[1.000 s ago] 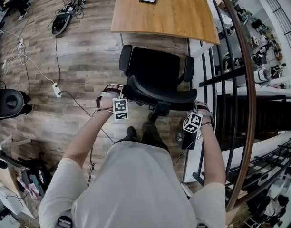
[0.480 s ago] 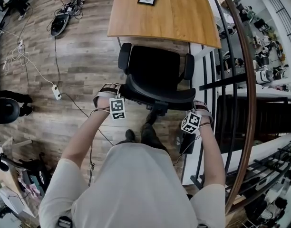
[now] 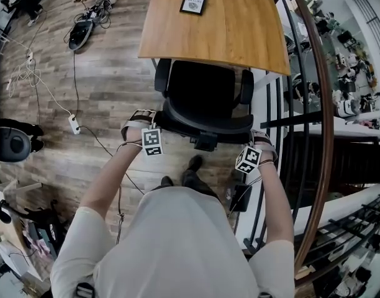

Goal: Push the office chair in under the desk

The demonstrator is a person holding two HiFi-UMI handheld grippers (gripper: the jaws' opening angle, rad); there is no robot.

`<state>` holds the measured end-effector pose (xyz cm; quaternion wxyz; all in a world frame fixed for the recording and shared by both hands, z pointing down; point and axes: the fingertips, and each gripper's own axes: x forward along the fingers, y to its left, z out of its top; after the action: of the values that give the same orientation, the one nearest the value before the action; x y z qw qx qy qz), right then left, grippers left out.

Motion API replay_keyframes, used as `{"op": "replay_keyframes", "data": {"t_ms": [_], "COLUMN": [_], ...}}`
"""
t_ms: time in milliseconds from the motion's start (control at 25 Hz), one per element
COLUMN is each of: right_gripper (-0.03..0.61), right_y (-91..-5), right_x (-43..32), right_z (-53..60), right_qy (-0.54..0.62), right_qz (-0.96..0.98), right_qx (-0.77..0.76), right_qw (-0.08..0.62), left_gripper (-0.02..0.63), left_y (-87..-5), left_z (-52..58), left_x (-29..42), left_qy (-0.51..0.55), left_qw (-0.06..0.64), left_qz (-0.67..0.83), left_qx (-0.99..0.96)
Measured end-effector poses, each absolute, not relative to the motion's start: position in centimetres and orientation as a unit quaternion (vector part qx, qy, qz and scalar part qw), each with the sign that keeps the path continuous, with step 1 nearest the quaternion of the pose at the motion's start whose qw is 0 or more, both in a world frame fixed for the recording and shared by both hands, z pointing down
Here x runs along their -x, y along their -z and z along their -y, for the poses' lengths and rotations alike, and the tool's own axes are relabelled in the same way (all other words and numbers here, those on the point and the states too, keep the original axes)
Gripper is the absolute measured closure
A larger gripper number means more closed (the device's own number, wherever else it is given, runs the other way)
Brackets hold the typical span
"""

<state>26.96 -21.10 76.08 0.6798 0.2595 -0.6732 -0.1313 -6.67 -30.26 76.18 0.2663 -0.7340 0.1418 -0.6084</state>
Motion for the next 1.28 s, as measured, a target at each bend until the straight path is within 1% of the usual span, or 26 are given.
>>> {"op": "replay_keyframes", "data": {"t_ms": [800, 1080, 1280], "right_gripper": [0.476, 0.472, 0.471], "right_y": [-76.4, -76.1, -76.1], "right_x": [-32.9, -33.9, -33.2], "right_z": [35.4, 40.2, 42.4], "right_qy": [0.170, 0.175, 0.172], "right_qz": [0.686, 0.685, 0.684], "right_qx": [-0.234, -0.236, -0.241], "right_qw": [0.668, 0.667, 0.667], "left_gripper": [0.500, 0.500, 0.500], "left_y": [-76.3, -76.0, -76.1], "left_z": [41.1, 45.3, 47.9], "left_x": [1.3, 0.4, 1.0], "left_qy": [0.611, 0.612, 0.607], "left_qw": [0.240, 0.237, 0.241], "left_qz": [-0.202, -0.206, -0.204], "left_qx": [0.727, 0.726, 0.729]}}
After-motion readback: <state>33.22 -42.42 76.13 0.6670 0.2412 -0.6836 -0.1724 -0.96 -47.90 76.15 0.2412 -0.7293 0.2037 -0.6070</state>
